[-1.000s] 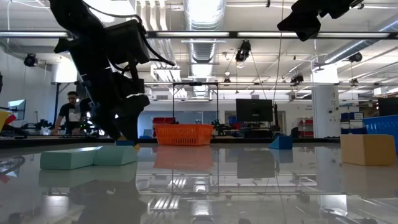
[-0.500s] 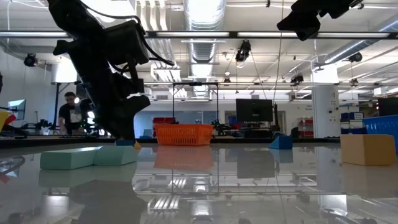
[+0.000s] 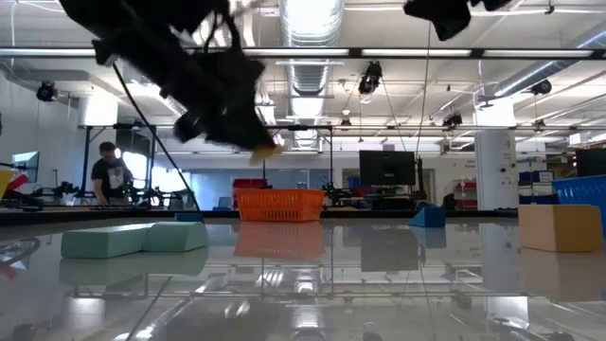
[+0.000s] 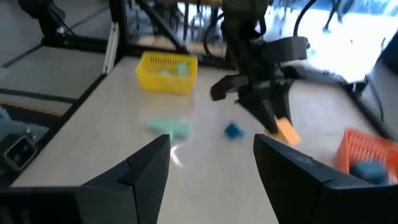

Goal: Sort & place blocks by color
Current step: Put the yellow block into the blue bin

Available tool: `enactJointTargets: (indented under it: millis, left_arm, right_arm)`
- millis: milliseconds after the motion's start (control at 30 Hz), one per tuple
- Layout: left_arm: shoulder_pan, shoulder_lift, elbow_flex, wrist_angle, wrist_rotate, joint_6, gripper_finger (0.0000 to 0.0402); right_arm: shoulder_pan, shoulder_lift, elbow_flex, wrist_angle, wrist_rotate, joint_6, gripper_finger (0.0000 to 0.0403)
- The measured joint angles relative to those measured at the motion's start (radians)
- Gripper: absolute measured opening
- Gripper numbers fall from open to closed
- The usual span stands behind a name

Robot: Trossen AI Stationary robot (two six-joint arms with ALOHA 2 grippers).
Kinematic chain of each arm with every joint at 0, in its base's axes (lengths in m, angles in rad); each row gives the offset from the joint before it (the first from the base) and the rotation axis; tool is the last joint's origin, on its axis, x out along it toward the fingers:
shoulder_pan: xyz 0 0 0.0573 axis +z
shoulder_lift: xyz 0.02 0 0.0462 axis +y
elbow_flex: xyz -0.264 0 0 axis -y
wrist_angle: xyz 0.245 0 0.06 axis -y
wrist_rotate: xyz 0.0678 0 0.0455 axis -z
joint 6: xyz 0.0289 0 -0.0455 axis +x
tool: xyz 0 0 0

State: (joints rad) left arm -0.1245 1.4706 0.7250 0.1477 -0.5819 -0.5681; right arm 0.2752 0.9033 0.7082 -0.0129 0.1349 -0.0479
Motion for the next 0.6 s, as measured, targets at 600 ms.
enactJointTargets:
  millis: [600]
  left_arm:
    - [-0.172,-0.032,-0.016,0.610,0.057,0.235,0.0122]
  right_arm:
    - [0.157,0.390,0.000,0.718,0.363,-0.665,0.0221]
